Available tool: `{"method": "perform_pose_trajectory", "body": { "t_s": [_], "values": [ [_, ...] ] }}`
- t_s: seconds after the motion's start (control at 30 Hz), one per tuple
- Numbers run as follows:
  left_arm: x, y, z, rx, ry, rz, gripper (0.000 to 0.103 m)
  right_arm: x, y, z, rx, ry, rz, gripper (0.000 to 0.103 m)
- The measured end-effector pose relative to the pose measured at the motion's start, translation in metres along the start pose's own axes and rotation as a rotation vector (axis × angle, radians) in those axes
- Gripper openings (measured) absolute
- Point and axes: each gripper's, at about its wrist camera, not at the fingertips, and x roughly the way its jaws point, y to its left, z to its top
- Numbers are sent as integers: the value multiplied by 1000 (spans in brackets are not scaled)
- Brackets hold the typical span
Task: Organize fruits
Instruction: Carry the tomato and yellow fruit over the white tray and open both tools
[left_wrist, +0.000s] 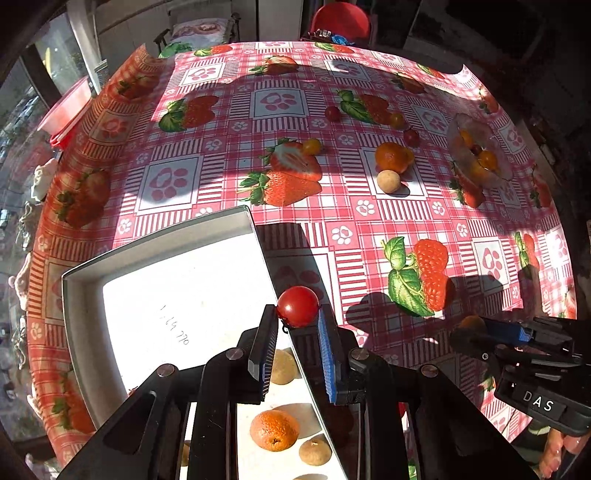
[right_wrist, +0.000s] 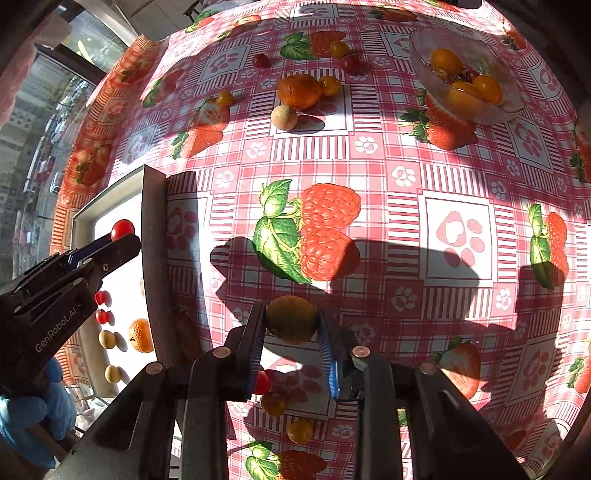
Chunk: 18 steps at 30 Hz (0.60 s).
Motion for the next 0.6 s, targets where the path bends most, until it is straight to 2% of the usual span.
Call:
{"method": "perform_pose_trajectory", "body": {
  "t_s": [0.3, 0.6],
  "values": [
    [-8, 57, -21, -78, -5, 54, 24, 9, 70, 9, -117, 5, 25, 30],
    [1, 108, -32, -144, 18, 106, 24, 26, 132, 24, -211, 15, 50, 30]
  ]
}}
